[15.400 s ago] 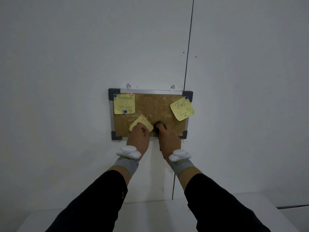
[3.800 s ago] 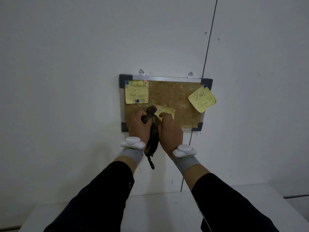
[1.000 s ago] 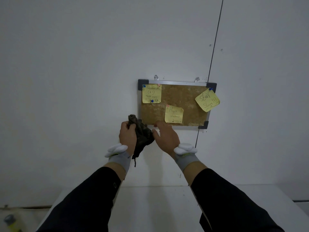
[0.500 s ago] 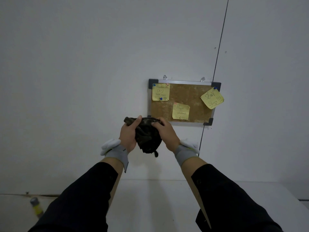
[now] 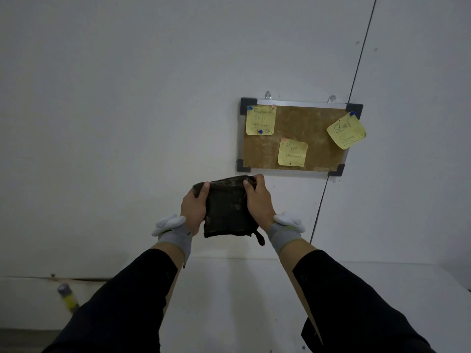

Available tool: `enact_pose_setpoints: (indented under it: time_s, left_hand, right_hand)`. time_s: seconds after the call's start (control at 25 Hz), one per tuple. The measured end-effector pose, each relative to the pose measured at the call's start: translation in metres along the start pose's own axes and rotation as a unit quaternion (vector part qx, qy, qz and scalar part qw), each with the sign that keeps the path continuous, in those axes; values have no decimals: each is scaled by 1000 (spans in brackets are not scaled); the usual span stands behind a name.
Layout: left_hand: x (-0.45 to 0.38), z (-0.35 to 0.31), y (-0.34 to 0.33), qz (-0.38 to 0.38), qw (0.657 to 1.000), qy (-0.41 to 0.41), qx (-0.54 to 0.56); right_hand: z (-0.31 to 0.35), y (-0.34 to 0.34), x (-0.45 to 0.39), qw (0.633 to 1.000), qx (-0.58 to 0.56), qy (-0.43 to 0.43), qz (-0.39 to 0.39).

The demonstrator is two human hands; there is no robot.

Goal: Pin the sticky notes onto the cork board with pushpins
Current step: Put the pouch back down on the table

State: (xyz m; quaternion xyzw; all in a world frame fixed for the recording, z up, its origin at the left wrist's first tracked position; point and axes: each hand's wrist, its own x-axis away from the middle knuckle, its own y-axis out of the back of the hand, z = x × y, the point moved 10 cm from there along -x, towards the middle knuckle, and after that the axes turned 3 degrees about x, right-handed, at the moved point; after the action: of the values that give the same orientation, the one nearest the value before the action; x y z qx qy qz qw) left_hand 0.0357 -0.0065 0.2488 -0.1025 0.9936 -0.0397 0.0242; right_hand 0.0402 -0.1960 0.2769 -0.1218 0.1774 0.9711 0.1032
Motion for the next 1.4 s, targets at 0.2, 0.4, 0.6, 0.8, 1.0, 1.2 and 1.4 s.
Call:
enact_pose_setpoints:
  time_s: [0.2, 0.4, 0.6, 0.8, 1.0, 1.2, 1.4]
  left_hand:
    - [-12, 59, 9, 7, 996, 79, 32]
    - [-14, 124, 20, 1, 989, 128, 72]
    - [-18, 192, 36, -22, 987, 160, 11]
    - [-23, 251, 51, -20, 979, 172, -105]
    - [-26, 293, 60, -14, 959, 189, -212]
    - [-31, 313, 62, 0, 947, 204, -249]
    - [-28, 297, 71, -41, 929, 152, -335]
  right_hand:
    - [-62, -26, 4, 997, -19, -76, -8]
    - [-132, -55, 18, 984, -54, -167, -3]
    - [-200, -88, 42, 967, -84, -236, 33]
    - [-255, -108, 64, 958, -51, -280, 45]
    - [-288, -126, 75, 951, -16, -298, 75]
    - [-302, -128, 72, 952, 13, -294, 89]
    - [-307, -107, 72, 955, 73, -272, 88]
